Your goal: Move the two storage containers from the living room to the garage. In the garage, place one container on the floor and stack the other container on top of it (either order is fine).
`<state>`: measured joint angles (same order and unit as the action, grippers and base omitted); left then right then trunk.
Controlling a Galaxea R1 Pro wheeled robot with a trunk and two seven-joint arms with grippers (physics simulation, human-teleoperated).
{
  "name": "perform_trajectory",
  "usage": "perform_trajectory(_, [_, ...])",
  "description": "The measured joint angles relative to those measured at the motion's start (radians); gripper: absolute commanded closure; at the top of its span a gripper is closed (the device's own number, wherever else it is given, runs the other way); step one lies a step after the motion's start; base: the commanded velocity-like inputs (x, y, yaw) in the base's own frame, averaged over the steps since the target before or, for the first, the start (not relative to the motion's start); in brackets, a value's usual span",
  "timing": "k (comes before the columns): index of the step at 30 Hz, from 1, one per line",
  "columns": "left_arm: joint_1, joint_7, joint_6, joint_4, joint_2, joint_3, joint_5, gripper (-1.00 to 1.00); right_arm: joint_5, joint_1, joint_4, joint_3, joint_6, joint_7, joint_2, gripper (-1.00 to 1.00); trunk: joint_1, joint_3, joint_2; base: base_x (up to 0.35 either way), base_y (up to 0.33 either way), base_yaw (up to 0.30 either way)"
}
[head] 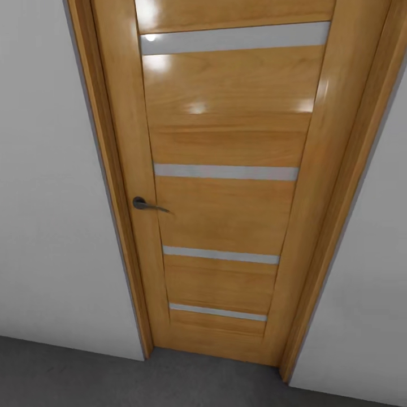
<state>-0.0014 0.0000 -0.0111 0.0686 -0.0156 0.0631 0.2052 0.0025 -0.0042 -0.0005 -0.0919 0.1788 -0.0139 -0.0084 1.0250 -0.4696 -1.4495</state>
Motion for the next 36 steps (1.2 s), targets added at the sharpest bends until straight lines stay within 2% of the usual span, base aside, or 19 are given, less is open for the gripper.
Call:
perform_trajectory(15, [0.0, 0.0, 0.0, 0.0, -0.001, 0.0, 0.0, -1.0, -0.003, 0.0, 0.0, 0.004, 0.001, 0.001, -0.001, -1.0, 0.0, 0.0, 0.0, 0.2, 0.0, -0.006])
perform_trajectory(28, [0.0, 0.0, 0.0, 0.0, -0.001, 0.0, 0.0, -1.0, -0.007, 0.0, 0.0, 0.011, 0.0, 0.0, 0.002, -1.0, 0.0, 0.0, 0.0, 0.016, 0.003, -0.203])
perform_trajectory(36, [0.0, 0.0, 0.0, 0.0, -0.001, 0.0, 0.0, -1.0, -0.007, 0.0, 0.0, 0.011, 0.0, 0.0, 0.002, -1.0, 0.0, 0.0, 0.0, 0.131, 0.146, -0.112])
